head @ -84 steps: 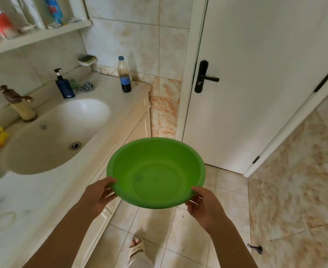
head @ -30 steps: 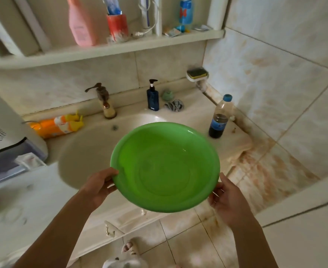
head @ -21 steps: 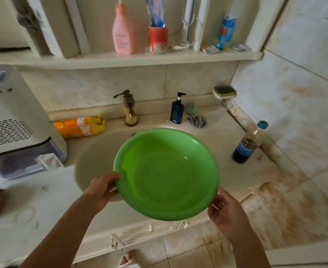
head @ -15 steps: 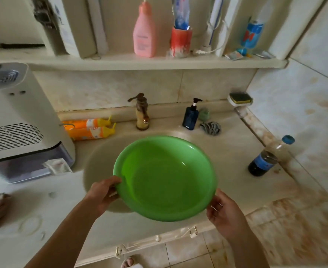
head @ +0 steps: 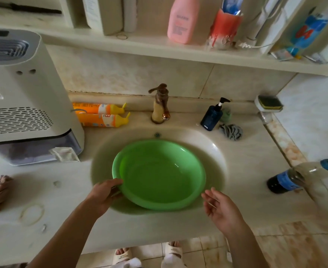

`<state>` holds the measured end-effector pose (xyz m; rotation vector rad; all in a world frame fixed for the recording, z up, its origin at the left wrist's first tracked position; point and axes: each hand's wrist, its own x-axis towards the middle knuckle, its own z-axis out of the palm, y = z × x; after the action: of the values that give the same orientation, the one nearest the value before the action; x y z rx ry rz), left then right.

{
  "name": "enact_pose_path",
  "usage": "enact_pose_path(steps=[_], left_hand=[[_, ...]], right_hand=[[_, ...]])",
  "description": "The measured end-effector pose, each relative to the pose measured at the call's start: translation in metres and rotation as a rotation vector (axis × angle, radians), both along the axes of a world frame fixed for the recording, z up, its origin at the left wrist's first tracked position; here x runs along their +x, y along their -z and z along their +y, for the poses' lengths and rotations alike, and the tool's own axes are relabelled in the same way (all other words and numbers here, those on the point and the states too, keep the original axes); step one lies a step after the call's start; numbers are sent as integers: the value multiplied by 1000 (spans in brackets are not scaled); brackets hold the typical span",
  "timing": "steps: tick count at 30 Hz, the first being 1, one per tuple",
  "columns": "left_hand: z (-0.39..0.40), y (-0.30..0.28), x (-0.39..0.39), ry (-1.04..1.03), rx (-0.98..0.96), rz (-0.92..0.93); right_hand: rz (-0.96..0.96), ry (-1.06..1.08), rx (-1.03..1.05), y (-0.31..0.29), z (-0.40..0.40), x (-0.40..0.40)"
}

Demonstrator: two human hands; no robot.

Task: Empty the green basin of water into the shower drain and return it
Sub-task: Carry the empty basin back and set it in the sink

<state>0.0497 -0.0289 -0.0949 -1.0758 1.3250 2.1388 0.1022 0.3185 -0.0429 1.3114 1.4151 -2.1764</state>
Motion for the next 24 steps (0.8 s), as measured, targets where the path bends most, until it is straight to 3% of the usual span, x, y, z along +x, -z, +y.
enact_pose_path(steps=[6, 13, 24], left_hand=[[9, -2, 6, -30, -43, 28], [19, -10, 4, -145, -171, 80], [19, -12, 5, -122, -215, 112]], right_hand=[[-36, -106, 43, 4, 15, -30], [75, -357, -25, 9, 24, -70], [39, -306, -52, 20, 37, -80]])
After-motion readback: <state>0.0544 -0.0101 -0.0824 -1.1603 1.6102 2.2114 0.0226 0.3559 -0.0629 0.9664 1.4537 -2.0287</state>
